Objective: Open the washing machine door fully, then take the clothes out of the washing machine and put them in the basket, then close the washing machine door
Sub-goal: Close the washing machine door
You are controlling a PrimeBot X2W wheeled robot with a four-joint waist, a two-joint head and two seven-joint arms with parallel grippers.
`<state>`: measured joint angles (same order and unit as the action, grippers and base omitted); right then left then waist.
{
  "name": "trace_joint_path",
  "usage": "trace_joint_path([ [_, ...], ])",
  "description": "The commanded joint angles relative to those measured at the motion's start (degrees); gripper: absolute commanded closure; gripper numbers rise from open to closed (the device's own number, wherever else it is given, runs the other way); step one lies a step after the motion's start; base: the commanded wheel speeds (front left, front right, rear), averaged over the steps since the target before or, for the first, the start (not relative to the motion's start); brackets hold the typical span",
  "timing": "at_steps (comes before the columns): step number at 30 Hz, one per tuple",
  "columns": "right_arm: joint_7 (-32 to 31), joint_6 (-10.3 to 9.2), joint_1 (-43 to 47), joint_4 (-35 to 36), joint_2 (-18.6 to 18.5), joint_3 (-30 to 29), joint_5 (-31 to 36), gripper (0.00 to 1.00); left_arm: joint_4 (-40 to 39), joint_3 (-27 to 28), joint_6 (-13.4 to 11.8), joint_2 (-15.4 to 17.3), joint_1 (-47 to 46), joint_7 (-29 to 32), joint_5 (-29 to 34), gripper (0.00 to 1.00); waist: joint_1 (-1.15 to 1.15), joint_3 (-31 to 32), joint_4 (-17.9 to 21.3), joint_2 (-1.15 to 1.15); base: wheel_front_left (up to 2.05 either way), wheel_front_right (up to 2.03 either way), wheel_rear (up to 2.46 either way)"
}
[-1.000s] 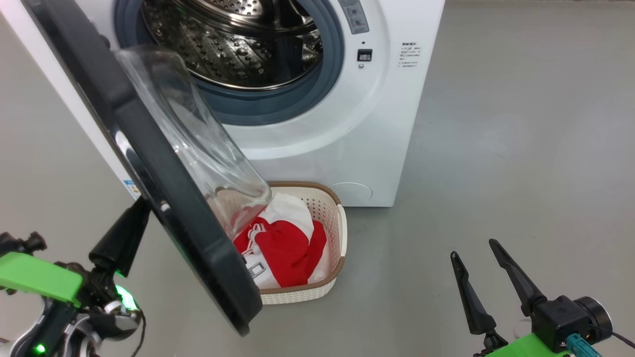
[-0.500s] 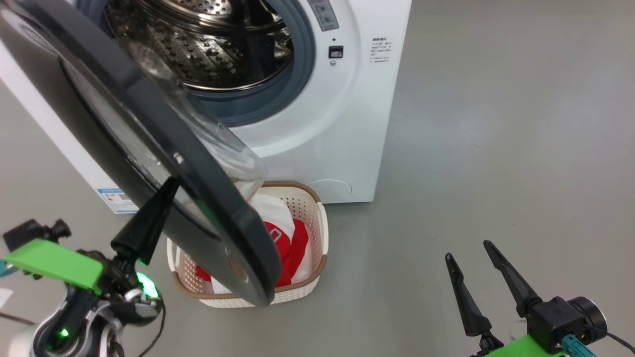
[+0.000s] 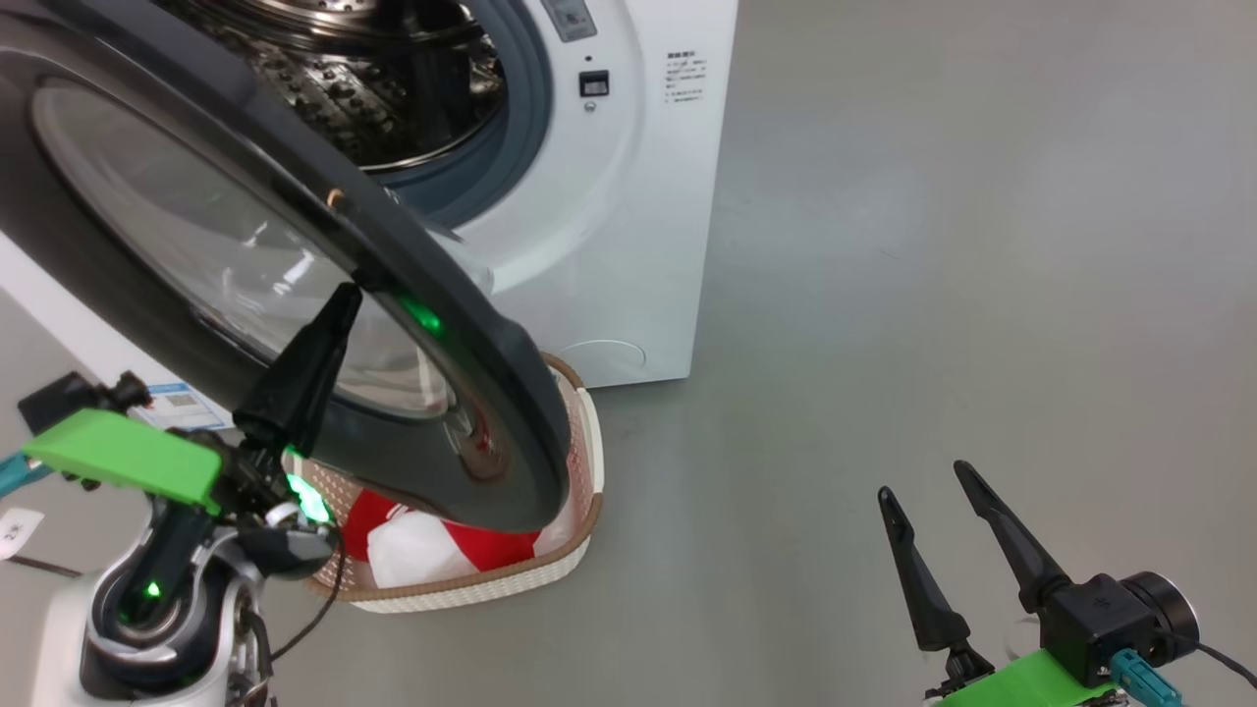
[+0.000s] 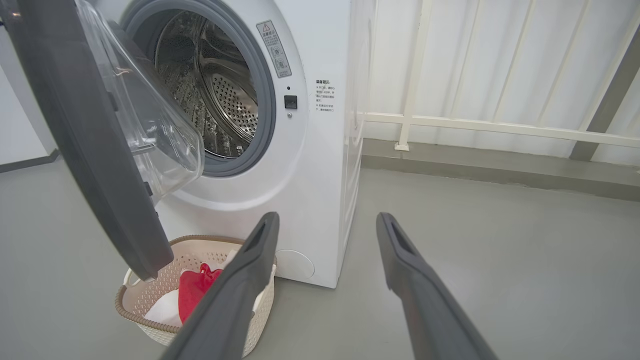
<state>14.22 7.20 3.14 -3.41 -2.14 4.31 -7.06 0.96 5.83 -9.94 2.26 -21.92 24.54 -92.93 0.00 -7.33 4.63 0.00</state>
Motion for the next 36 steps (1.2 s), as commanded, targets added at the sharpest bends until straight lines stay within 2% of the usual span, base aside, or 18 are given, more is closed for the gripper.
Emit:
trace_joint_path([
  [1,0.8,0.29,-2.2,1.3,-0.7,1.2,0.0,0.0,-0.9,0.9,1.0,0.6,-2.5,-0.1,0.0,1.0,0.0,-0.5,0.8,0.0,0.0,0.0,0.0],
  [17,0.8,0.29,-3.9,1.3,-0.7,1.7,0.0,0.0,9.0,-0.8,5.1,0.6,-12.2,-3.4,2.3,1.0,0.0,-3.9,4.6,0.0,0.0,0.0,0.0],
  [36,0.8,0.29,-6.2,1.3,-0.7,2.2,-0.6,0.0,20.0,-1.0,8.8,0.6,-23.6,-6.8,3.0,1.0,0.0,-7.8,7.8,0.0,0.0,0.0,0.0],
])
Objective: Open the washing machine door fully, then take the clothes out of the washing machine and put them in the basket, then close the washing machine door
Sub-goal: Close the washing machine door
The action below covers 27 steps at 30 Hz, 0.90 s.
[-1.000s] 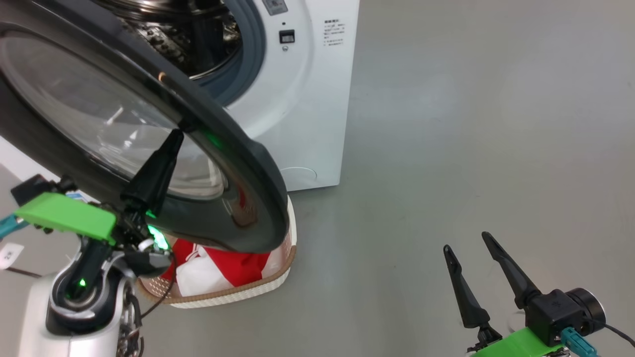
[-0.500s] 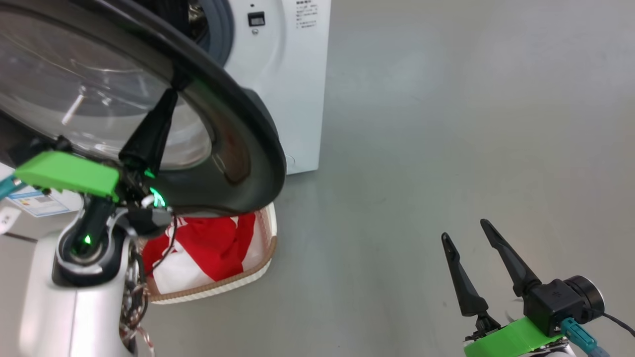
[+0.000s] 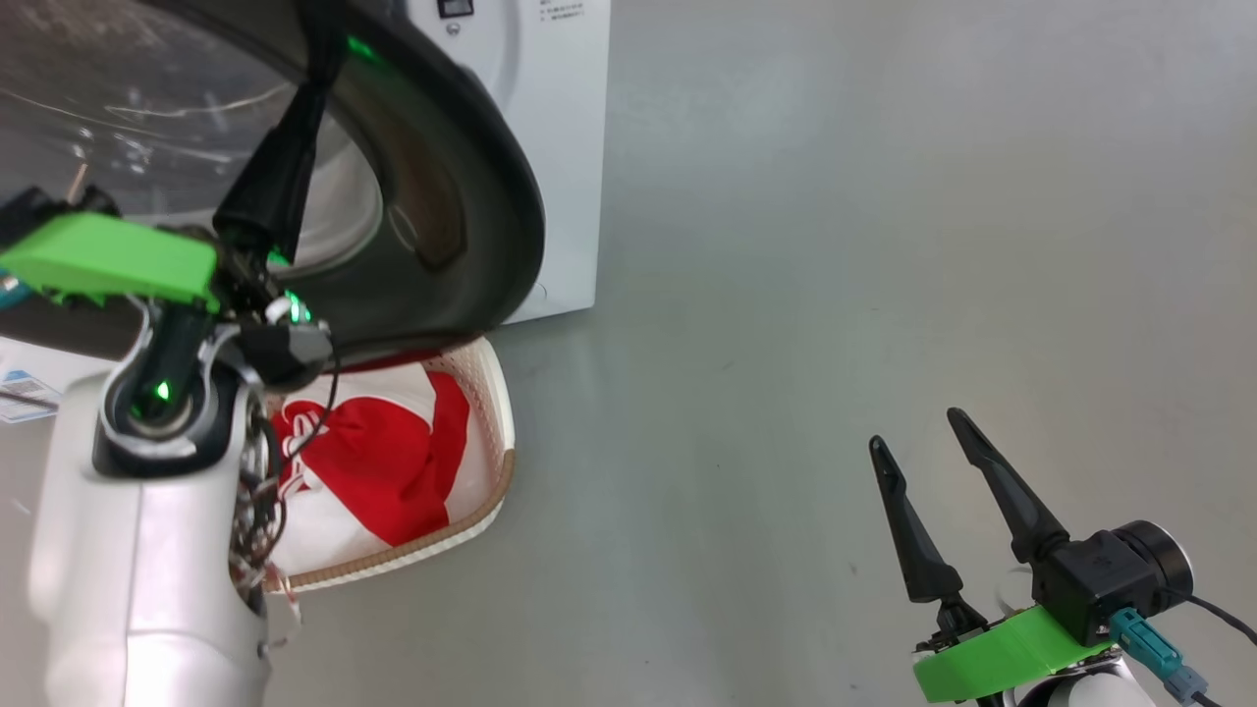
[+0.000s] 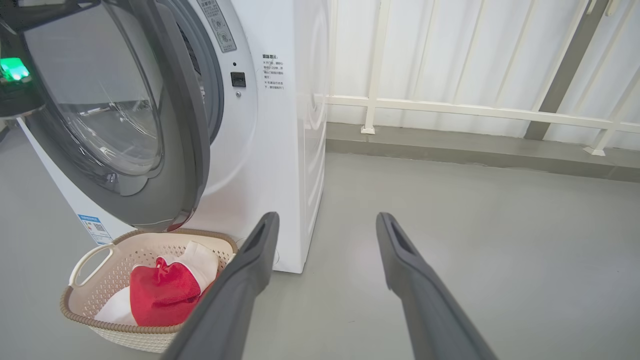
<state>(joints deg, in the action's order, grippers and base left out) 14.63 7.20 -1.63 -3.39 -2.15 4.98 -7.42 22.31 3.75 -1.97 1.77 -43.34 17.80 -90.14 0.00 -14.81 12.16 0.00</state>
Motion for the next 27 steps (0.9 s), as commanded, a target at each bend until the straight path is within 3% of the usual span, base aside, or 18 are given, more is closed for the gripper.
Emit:
trace_joint_path([
  [1,0.4,0.29,-1.5,1.3,-0.7,1.5,-0.2,0.0,-0.8,1.0,1.0,1.1,-2.8,0.0,0.2,1.0,0.0,-0.5,0.4,0.0,0.0,0.0,0.0],
  [15,0.4,0.29,-2.8,1.5,-0.7,2.2,-0.8,0.0,7.3,2.3,3.5,2.5,-10.9,-0.5,0.1,1.0,0.0,-3.4,2.8,0.0,0.0,0.0,0.0],
  [27,0.4,0.29,-2.8,0.9,-0.7,2.0,-0.7,0.0,10.6,2.0,5.9,2.4,-11.3,-0.2,0.0,1.0,0.0,-2.8,3.0,0.0,0.0,0.0,0.0],
])
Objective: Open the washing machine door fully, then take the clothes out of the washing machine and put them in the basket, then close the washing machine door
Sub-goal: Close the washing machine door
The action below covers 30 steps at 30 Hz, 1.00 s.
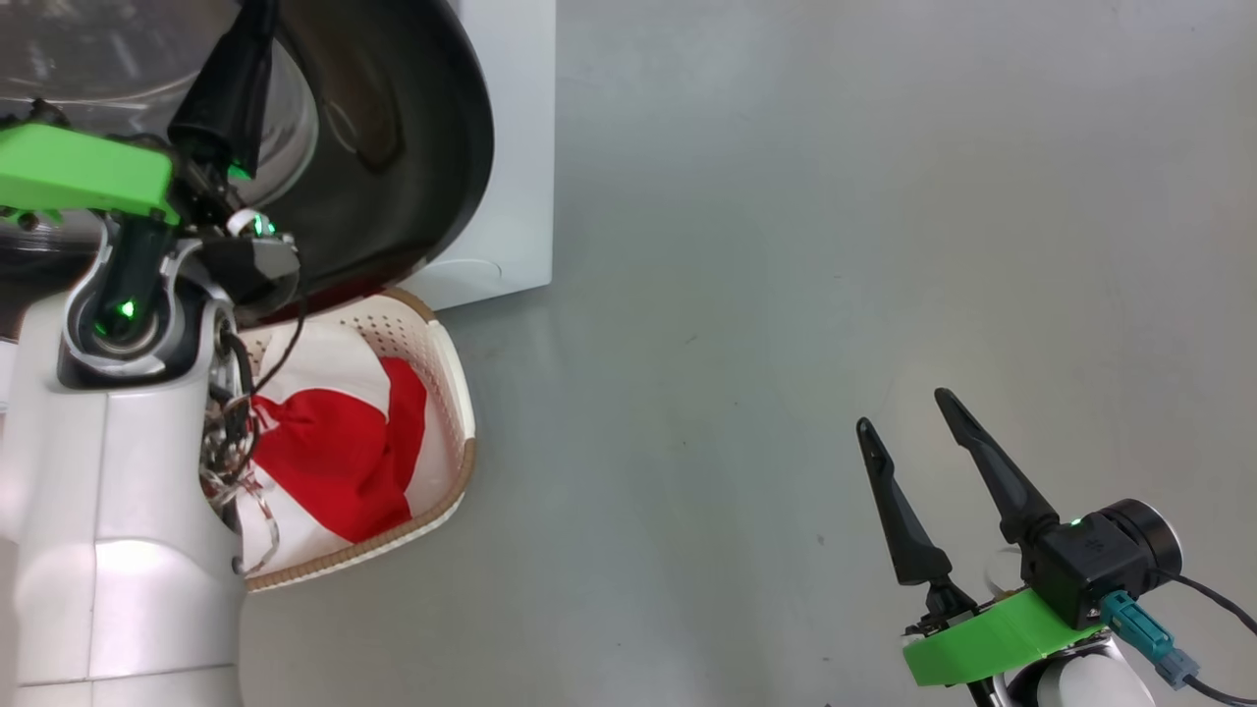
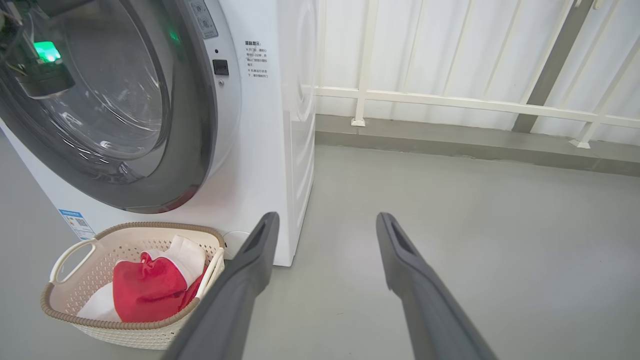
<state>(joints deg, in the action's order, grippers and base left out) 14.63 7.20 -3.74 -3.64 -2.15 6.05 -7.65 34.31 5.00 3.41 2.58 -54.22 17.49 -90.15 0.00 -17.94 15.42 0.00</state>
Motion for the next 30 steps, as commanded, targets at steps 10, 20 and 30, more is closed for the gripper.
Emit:
trace_joint_path([
  [10,0.4,0.29,-0.2,0.7,-0.7,0.7,-0.1,0.0,-4.9,-2.5,2.3,2.0,5.6,-1.6,4.4,1.0,0.0,3.1,-2.5,0.0,0.0,0.0,0.0],
  [20,0.4,0.29,0.5,0.6,-0.7,-1.8,0.9,0.0,-9.2,-1.6,-0.2,1.3,15.2,-8.5,6.2,0.07,0.0,6.6,-5.9,0.0,0.0,0.0,0.0],
  [30,0.4,0.29,2.2,0.7,-0.7,-3.2,0.4,0.0,-15.0,-6.2,-1.1,4.2,25.9,-20.7,21.3,0.0,0.0,10.2,-8.1,0.0,0.0,0.0,0.0],
])
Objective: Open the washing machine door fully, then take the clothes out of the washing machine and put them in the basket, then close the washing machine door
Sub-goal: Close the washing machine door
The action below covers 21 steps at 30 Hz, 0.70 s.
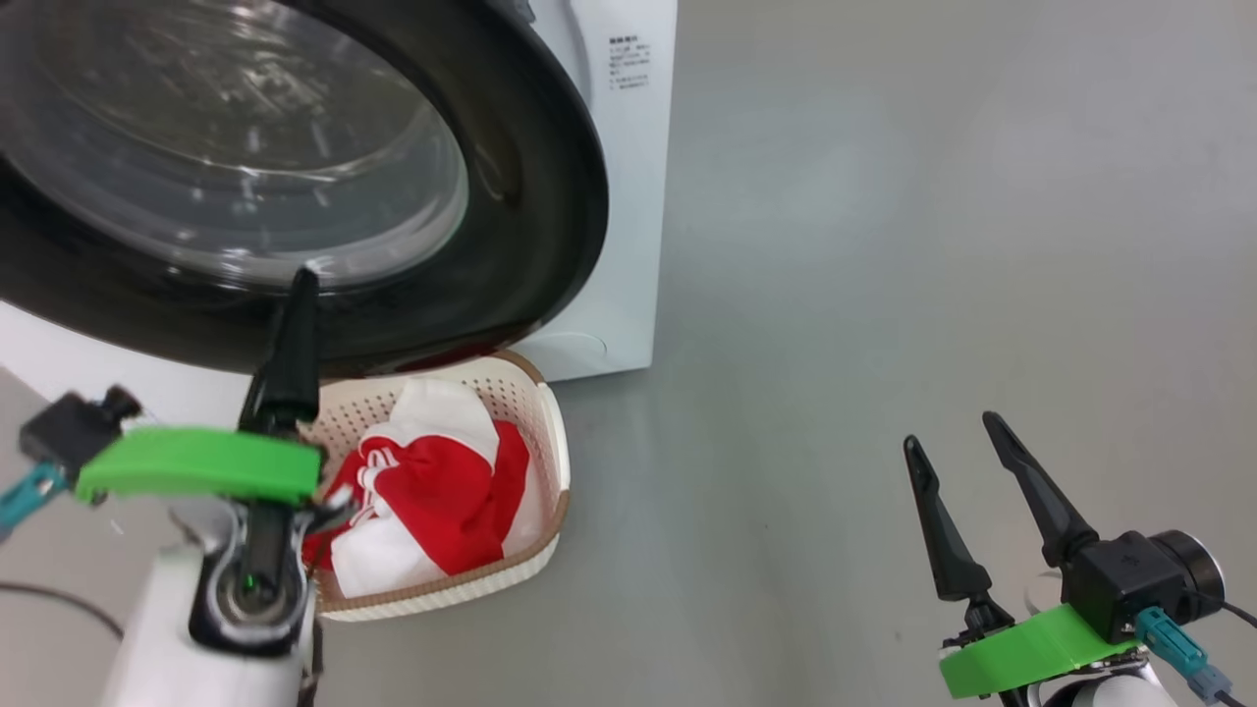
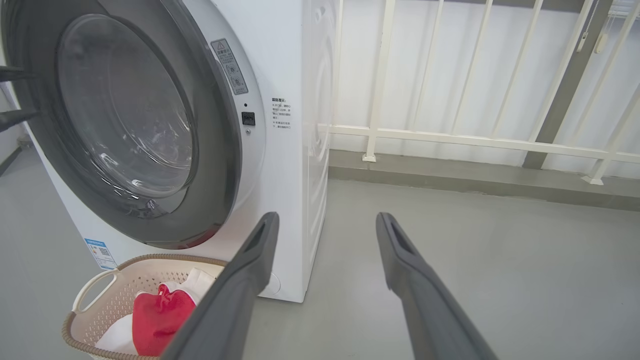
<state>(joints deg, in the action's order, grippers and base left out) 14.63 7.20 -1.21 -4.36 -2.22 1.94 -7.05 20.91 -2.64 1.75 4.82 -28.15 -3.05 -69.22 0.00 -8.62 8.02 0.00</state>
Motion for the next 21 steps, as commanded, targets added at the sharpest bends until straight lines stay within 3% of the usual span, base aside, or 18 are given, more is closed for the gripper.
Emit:
trace_joint_path([
  [1,0.4,0.29,-0.2,1.3,-0.7,0.8,-0.2,0.0,-2.3,0.8,0.7,2.4,1.0,-1.8,2.5,0.0,0.0,1.3,-0.8,0.0,0.0,0.0,0.0],
  [8,0.4,0.29,1.1,1.2,-0.7,0.2,-0.1,0.0,-8.5,-4.0,1.2,5.8,8.0,-10.6,18.2,0.0,0.0,3.8,-1.5,0.0,0.0,0.0,0.0],
  [11,0.4,0.29,1.6,1.2,-0.7,-0.1,-0.1,0.0,-10.8,-4.7,0.6,6.8,10.2,-11.5,24.3,0.0,0.0,4.6,-1.6,0.0,0.0,0.0,0.0],
  [21,0.4,0.29,3.3,1.8,-0.7,-1.8,0.0,0.0,-17.9,-3.1,-1.6,5.6,18.1,-11.9,42.3,0.0,0.0,7.0,-2.0,0.0,0.0,0.0,0.0],
])
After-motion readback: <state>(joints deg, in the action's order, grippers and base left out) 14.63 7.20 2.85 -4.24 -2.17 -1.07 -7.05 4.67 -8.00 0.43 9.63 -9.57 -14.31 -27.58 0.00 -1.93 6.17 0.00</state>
